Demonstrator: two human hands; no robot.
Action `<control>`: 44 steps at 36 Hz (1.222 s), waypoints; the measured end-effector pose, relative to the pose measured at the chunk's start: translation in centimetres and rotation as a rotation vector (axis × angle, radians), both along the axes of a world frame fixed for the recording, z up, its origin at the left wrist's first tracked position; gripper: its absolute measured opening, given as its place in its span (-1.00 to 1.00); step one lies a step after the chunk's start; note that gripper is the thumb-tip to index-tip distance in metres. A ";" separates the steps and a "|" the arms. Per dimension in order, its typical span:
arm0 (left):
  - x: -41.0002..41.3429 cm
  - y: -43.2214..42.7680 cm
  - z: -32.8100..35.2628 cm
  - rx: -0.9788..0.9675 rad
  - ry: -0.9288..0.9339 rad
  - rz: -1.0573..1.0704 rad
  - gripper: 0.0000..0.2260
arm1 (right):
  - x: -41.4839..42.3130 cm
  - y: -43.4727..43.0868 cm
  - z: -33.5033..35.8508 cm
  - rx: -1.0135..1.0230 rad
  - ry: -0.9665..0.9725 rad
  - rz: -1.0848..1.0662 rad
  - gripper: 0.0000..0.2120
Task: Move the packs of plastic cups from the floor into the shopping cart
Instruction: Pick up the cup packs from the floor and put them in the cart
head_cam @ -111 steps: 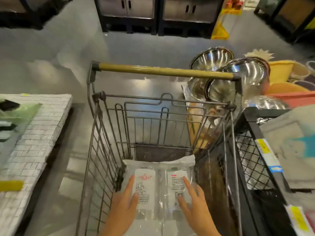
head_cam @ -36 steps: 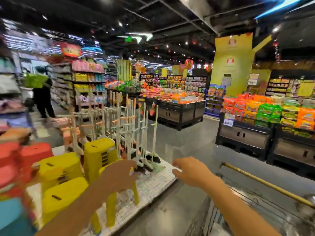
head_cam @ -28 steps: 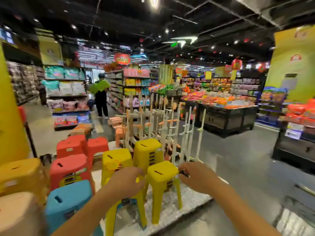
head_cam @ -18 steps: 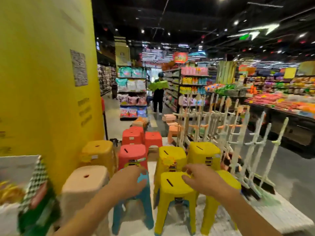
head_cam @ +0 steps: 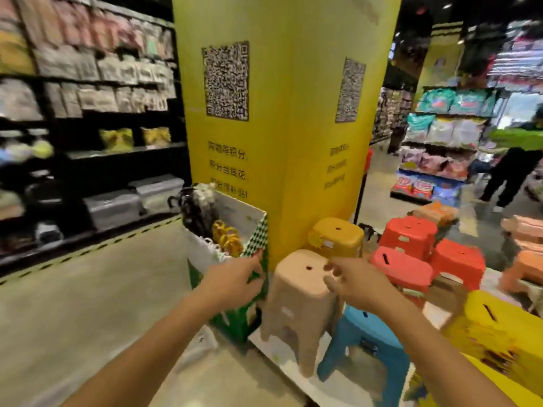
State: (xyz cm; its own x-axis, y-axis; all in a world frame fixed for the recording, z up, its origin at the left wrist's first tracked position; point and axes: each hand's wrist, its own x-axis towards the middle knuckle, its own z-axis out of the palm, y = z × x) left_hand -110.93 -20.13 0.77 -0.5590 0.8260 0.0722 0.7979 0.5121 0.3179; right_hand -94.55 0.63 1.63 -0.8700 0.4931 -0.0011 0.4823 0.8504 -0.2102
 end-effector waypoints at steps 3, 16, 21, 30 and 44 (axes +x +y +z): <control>-1.7 -3.2 -1.3 -0.003 -0.029 0.157 -0.72 | -4.4 -1.3 -1.1 0.002 -0.007 0.149 -0.66; -8.0 -18.2 -4.9 -0.069 -0.109 0.672 -0.67 | -20.5 -10.1 -3.7 -0.030 -0.056 0.552 -0.65; -11.6 -23.3 -5.3 -0.082 -0.104 0.779 -0.68 | -26.3 -15.1 -3.8 -0.023 -0.096 0.655 -0.63; -20.7 -32.4 -5.9 -0.047 -0.116 0.874 -0.67 | -38.6 -25.1 -4.5 -0.023 -0.106 0.732 -0.63; -33.7 -41.3 -6.9 -0.061 -0.100 0.934 -0.65 | -54.2 -35.1 -4.8 -0.013 -0.170 0.834 -0.60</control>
State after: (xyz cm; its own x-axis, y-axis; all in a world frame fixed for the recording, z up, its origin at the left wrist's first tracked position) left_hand -144.63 -61.44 -6.13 -0.9984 0.0405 -0.0406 0.0257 0.9490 0.3143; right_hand -148.78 -34.50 -3.19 -0.9361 -0.3102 -0.1656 -0.2753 0.9395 -0.2040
